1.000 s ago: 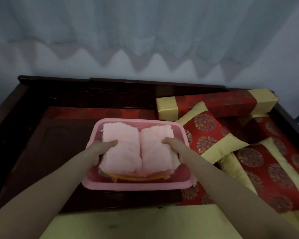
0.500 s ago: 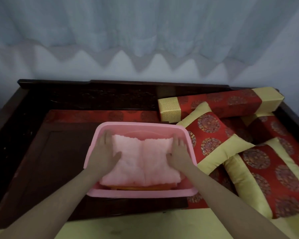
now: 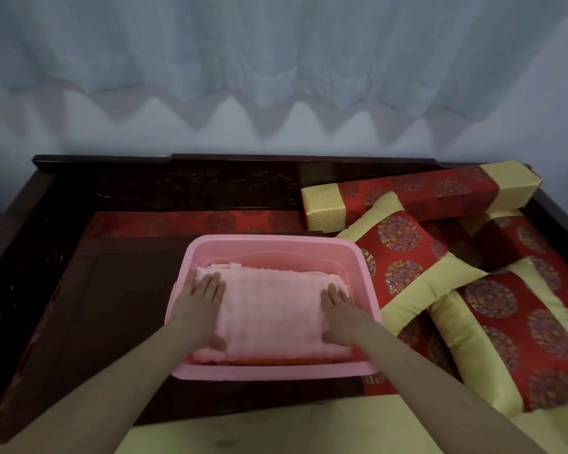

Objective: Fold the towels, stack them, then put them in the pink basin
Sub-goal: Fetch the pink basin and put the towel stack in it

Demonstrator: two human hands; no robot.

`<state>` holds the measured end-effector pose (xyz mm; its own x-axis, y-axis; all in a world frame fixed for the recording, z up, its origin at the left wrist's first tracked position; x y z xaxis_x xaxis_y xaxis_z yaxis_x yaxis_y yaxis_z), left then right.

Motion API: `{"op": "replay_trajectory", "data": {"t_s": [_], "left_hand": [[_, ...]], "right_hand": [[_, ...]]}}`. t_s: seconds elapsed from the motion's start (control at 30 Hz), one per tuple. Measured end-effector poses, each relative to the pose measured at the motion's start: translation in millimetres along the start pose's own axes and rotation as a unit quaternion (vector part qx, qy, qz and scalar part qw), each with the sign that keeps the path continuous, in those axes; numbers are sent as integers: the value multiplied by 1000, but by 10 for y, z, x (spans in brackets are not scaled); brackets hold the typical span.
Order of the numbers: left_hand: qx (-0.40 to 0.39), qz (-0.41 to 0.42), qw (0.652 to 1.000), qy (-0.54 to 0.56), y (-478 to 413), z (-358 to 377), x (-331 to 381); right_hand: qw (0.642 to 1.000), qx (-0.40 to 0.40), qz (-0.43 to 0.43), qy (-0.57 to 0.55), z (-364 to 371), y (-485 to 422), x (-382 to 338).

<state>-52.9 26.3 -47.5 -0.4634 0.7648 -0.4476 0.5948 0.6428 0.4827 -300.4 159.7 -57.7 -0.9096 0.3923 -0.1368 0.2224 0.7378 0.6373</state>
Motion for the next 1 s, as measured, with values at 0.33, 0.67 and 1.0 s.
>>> {"op": "replay_trajectory", "data": {"t_s": [0.33,0.67,1.0], "left_hand": [[97,-269,679,676,180,147,-650],[-96,-208,487,843,211,148,-878],[-132,-68,538,830,143,-587,-400]], "right_hand": [[880,352,83,-307,-485,239,580],[720,44,159,-674,-611,291,798],[687,163,223,-672,-355,1243,1512]]}}
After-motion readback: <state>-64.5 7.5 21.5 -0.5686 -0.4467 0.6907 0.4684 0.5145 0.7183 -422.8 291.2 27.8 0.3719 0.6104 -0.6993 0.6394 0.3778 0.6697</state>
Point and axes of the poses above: each hand's wrist, its own y-axis away from the middle knuckle, its own z-axis out of the palm, x = y × z, the point moved 1 cm from there along -y, towards the middle knuckle, and after that the axes turned 3 degrees about -y, right-handed, at the moved point
